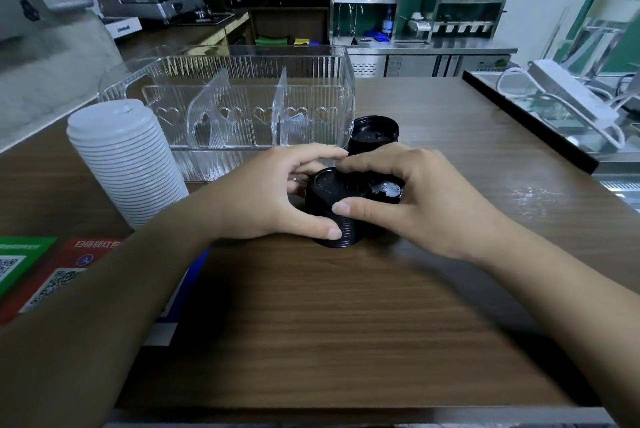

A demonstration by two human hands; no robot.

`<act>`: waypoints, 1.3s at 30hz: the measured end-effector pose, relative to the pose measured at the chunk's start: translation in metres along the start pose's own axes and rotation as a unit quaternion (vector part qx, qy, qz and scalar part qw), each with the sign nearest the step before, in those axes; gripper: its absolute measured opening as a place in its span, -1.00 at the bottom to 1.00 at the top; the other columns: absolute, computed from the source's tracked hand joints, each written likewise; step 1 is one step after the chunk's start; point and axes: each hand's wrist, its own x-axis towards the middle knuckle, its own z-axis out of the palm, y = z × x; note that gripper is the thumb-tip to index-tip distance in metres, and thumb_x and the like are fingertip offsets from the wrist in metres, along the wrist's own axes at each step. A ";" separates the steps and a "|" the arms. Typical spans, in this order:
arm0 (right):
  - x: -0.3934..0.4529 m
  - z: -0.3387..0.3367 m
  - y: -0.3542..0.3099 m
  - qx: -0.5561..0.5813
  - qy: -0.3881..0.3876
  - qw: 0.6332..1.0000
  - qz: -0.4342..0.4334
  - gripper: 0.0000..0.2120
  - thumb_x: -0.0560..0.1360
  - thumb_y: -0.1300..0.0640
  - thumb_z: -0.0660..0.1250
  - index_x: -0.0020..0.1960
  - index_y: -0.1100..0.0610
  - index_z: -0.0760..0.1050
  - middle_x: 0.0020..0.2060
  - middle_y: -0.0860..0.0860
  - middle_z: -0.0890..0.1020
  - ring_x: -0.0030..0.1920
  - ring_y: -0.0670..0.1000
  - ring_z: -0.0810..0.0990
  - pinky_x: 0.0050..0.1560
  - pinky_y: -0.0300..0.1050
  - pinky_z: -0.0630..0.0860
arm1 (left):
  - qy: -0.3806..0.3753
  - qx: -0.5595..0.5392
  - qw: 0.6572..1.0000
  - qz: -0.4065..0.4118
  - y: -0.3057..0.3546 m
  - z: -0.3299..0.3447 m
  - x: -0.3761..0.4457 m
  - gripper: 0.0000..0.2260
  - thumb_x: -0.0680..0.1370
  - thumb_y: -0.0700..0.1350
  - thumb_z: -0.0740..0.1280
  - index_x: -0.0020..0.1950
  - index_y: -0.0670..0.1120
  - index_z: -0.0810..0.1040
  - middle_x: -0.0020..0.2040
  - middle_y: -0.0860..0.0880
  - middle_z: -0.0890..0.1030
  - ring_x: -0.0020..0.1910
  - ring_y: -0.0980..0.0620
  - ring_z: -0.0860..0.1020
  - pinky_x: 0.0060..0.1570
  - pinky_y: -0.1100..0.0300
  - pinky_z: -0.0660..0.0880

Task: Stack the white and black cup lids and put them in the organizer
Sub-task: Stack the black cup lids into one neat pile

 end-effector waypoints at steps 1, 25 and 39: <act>0.000 0.000 -0.002 -0.005 0.007 1.000 0.004 -0.46 0.47 -0.32 0.57 0.37 -0.12 0.70 0.19 -0.19 0.70 0.25 -0.16 0.66 0.35 -0.01 0.59 | 0.005 -0.002 1.000 0.000 0.000 0.001 0.000 -0.11 0.42 0.02 0.79 0.68 0.22 0.48 0.40 0.33 0.69 0.44 0.39 0.59 0.49 0.28 0.51; 0.002 -0.034 0.027 -0.121 -0.017 0.992 -0.023 -0.79 0.57 -0.13 0.55 0.09 -0.03 0.77 -0.10 -0.25 0.66 -0.08 -0.17 0.64 -0.02 -0.22 0.54 | 0.036 -0.011 0.999 0.036 -0.005 0.003 0.001 -0.52 0.52 0.12 0.71 0.28 0.05 0.55 0.19 0.03 0.71 0.33 -0.05 0.69 0.46 -0.12 0.60; 0.007 -0.018 0.042 -0.134 -0.041 0.989 -0.040 -0.89 0.48 0.10 0.67 -0.04 -0.03 0.77 -0.12 -0.22 0.67 -0.14 -0.10 0.63 0.10 -0.03 0.56 | 0.032 -0.026 0.998 0.042 -0.003 0.002 0.000 -0.50 0.46 0.18 0.68 0.23 0.02 0.57 0.17 0.07 0.71 0.31 -0.01 0.70 0.44 0.01 0.60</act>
